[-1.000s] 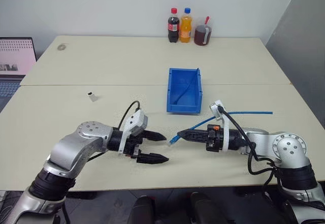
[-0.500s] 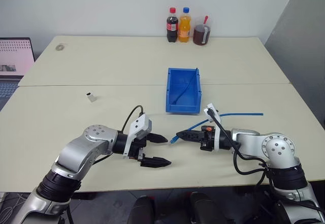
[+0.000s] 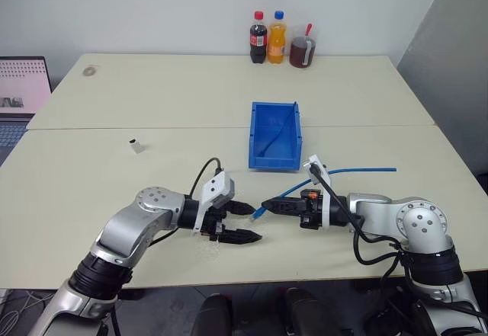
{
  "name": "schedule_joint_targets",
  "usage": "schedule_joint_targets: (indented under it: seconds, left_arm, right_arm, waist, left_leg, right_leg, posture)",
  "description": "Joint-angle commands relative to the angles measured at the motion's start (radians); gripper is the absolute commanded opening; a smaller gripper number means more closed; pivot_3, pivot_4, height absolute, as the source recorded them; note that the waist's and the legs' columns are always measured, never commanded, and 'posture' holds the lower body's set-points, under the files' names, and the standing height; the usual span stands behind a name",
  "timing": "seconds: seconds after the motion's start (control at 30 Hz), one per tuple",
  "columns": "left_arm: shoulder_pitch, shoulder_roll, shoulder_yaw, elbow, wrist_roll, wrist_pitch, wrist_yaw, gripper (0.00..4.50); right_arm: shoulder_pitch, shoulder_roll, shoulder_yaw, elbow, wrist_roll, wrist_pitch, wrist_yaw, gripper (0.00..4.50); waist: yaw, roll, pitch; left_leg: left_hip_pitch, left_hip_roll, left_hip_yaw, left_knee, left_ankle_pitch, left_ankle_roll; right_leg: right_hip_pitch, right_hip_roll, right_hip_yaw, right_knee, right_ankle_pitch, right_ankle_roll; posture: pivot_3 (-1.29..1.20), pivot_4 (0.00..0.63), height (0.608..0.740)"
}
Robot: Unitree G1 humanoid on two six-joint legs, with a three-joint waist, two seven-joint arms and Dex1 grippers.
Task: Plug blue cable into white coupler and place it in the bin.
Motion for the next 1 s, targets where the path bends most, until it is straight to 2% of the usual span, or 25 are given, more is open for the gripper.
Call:
schedule_joint_targets:
  seconds: [0.03,0.17,0.4,0.7,0.77,0.8,0.9,1.0]
  left_arm:
    - [-0.009,0.005,0.007,-0.037,-0.017,0.01,-0.009,2.22]
    - [-0.007,0.009,0.007,-0.048,-0.021,0.021,-0.01,1.4]
    - [-0.002,0.006,0.01,-0.068,-0.029,0.042,-0.002,0.26]
    - [-0.002,0.008,0.018,-0.088,-0.07,0.118,-0.009,0.25]
    - [-0.007,0.003,0.034,-0.088,-0.11,0.166,-0.008,0.25]
    - [-0.008,0.002,0.04,-0.089,-0.124,0.183,-0.006,0.25]
    - [-0.029,0.001,0.08,-0.08,-0.22,0.291,-0.006,0.25]
    - [-0.054,0.003,0.129,-0.065,-0.334,0.415,-0.007,0.25]
  right_arm:
    - [0.002,-0.007,-0.003,-0.038,0.005,0.005,0.012,0.0]
    - [0.002,-0.009,0.002,-0.045,0.002,0.012,0.019,0.0]
    - [0.004,-0.02,0.012,-0.048,-0.019,0.022,0.034,0.0]
    - [-0.011,-0.027,0.009,-0.058,-0.039,0.007,0.078,0.0]
    - [-0.011,-0.036,-0.003,-0.067,-0.036,0.0,0.112,0.54]
    - [-0.011,-0.038,-0.009,-0.069,-0.033,0.0,0.122,0.61]
    - [-0.006,-0.064,-0.042,-0.084,-0.011,-0.007,0.168,1.32]
    - [0.019,-0.151,-0.077,-0.109,0.044,0.029,0.322,1.92]
  waist:
    - [0.0,0.0,0.0]
    - [0.0,0.0,0.0]
    - [0.0,0.0,0.0]
    - [0.0,0.0,0.0]
    - [0.0,0.0,0.0]
    - [-0.001,0.0,0.0]
    - [-0.001,0.0,0.0]
    - [-0.001,0.0,0.0]
  left_leg:
    - [0.0,0.0,0.0,0.0,0.0,0.0]
    - [0.0,0.0,0.0,0.0,0.0,0.0]
    - [0.0,0.0,0.0,0.0,0.0,0.0]
    - [0.0,0.0,0.0,0.0,0.0,0.0]
    - [0.0,0.0,0.0,0.0,0.0,0.0]
    - [0.0,0.0,0.0,0.0,0.0,0.0]
    - [0.0,0.0,0.0,0.0,0.0,0.0]
    - [0.0,0.0,-0.001,0.0,0.0,0.0]
  right_leg:
    - [0.0,0.0,0.0,0.0,0.0,0.0]
    - [0.0,0.0,0.0,0.0,0.0,0.0]
    - [0.0,0.0,0.0,0.0,0.0,0.0]
    - [0.0,0.0,0.0,0.0,0.0,0.0]
    - [0.0,0.0,0.0,0.0,0.0,0.0]
    - [0.0,0.0,0.0,0.0,0.0,0.0]
    - [0.0,0.0,0.0,0.0,0.0,0.0]
    - [0.0,0.0,-0.001,0.0,0.0,0.0]
  posture:
    - [0.0,0.15,0.74]
    - [0.0,0.15,0.74]
    - [0.0,0.15,0.74]
    - [0.0,0.15,0.74]
    - [0.0,0.15,0.74]
    - [0.0,0.15,0.74]
    - [0.0,0.15,0.74]
    - [0.0,0.15,0.74]
